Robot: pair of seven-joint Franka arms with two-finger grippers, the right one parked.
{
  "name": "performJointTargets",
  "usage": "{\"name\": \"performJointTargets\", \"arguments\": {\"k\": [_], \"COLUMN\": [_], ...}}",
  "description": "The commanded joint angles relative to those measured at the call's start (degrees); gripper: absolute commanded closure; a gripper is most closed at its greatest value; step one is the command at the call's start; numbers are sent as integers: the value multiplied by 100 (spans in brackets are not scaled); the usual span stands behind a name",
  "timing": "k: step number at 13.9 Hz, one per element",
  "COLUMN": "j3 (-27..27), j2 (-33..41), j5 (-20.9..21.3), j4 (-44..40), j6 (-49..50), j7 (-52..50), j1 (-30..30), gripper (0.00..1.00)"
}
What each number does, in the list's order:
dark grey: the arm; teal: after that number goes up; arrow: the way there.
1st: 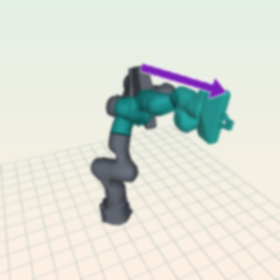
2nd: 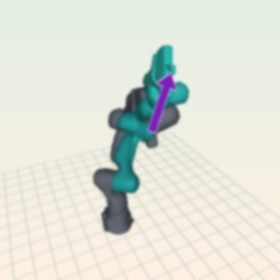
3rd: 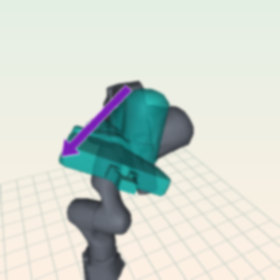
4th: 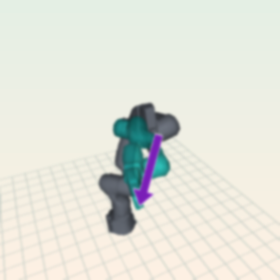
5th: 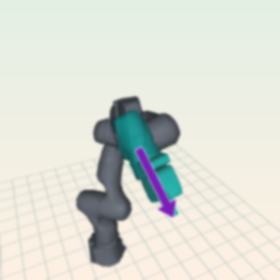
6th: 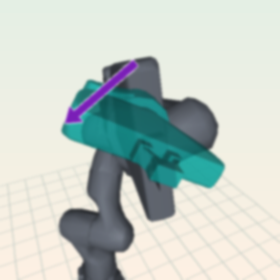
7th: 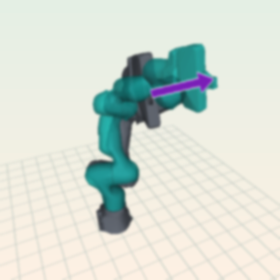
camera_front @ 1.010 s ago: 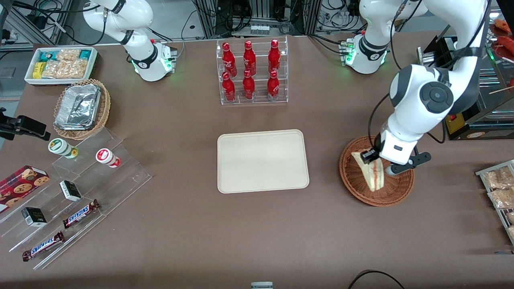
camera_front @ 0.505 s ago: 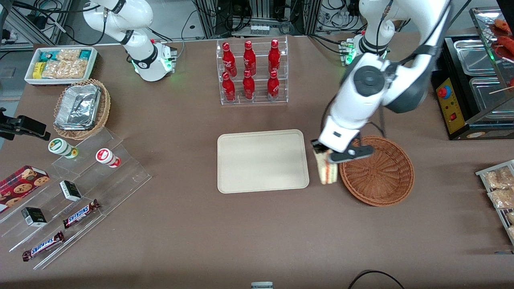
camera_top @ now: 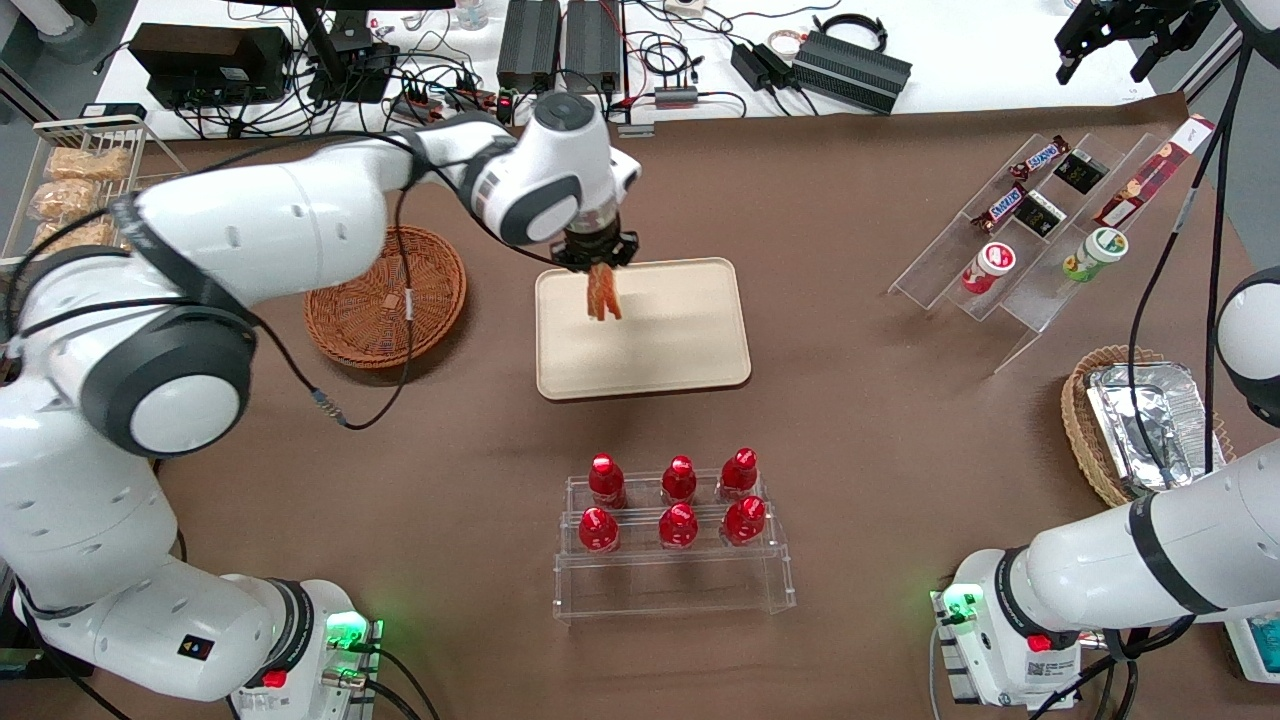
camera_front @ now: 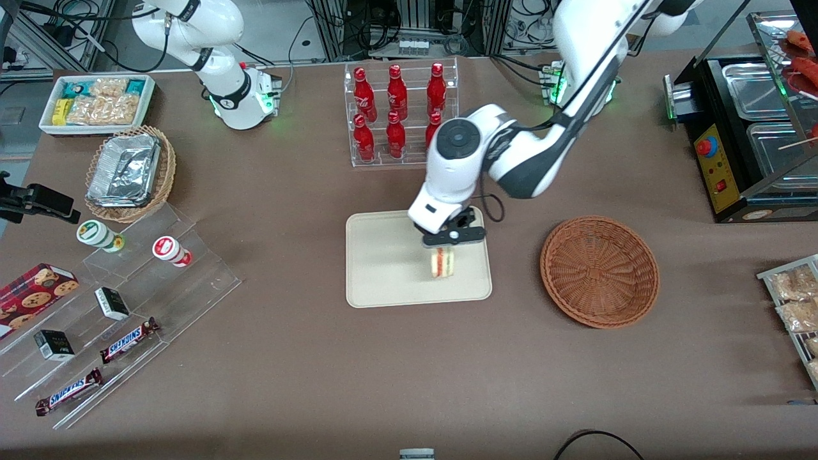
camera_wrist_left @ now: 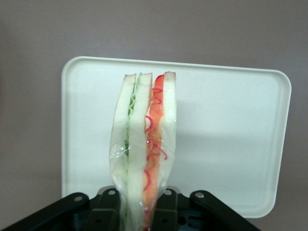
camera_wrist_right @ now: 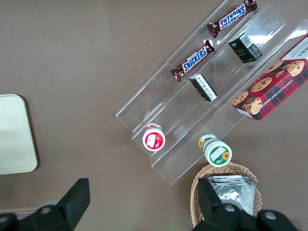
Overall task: Place sandwich from basket to tray
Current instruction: 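Lift the sandwich and carry it with the left gripper to the beige tray, then lower the sandwich onto the tray and open the left gripper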
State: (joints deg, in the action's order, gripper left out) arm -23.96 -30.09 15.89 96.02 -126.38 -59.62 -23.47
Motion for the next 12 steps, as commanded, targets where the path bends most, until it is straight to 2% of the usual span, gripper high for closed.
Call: {"name": "performJointTargets", "arguments": {"k": [1, 3, 7, 10, 11, 12], "j3": [58, 58, 58, 58, 58, 58], "j2": [-812, -1156, -1490, -1544, -1535, -1509], "j5": [685, 828, 846, 837, 828, 828], "j4": [-688, -865, -795, -751, -760, -778], "j6": [17, 8, -370, -327, -318, -300], "j7": [-663, -771, -938, -947, -955, -964], "j1": [-420, -509, -641, -676, -667, -667], "gripper": [100, 100, 100, 97, 26, 0]}}
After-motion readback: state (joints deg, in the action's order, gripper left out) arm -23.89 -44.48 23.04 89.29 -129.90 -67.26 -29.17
